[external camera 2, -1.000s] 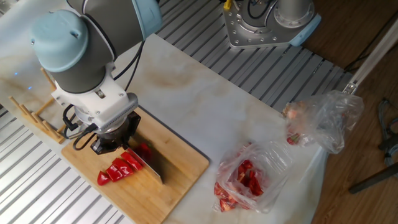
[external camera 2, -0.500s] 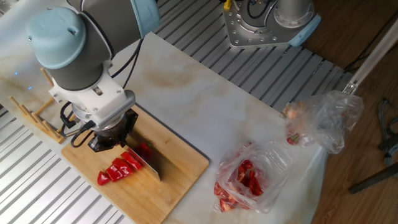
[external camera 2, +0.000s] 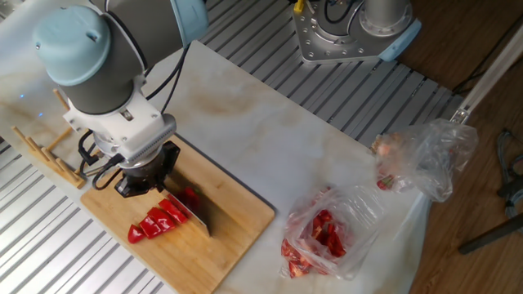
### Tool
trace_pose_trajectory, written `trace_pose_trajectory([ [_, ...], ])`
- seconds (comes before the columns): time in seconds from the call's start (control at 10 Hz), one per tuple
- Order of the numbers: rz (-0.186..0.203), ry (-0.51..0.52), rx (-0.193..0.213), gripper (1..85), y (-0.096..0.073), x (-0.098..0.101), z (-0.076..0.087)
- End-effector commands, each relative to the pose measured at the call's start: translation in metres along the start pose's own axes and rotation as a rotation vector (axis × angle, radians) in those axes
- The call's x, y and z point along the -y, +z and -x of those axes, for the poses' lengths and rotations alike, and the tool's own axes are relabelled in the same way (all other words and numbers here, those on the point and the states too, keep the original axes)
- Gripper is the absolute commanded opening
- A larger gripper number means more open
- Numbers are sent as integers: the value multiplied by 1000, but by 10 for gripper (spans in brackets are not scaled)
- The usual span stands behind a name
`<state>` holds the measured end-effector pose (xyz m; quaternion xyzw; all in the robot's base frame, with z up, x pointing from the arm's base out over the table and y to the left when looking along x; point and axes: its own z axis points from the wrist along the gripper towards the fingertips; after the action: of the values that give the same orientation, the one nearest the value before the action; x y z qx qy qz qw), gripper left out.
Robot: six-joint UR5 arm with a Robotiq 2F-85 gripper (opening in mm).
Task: Chop the chili peppers
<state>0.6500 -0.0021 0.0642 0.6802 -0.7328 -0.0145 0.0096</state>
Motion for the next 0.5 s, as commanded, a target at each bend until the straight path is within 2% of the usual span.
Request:
trace_pose_trajectory([
  [0.0, 3, 11, 26, 13, -4, 2, 9],
  [0.4, 14, 23, 40, 13, -6, 0, 16],
])
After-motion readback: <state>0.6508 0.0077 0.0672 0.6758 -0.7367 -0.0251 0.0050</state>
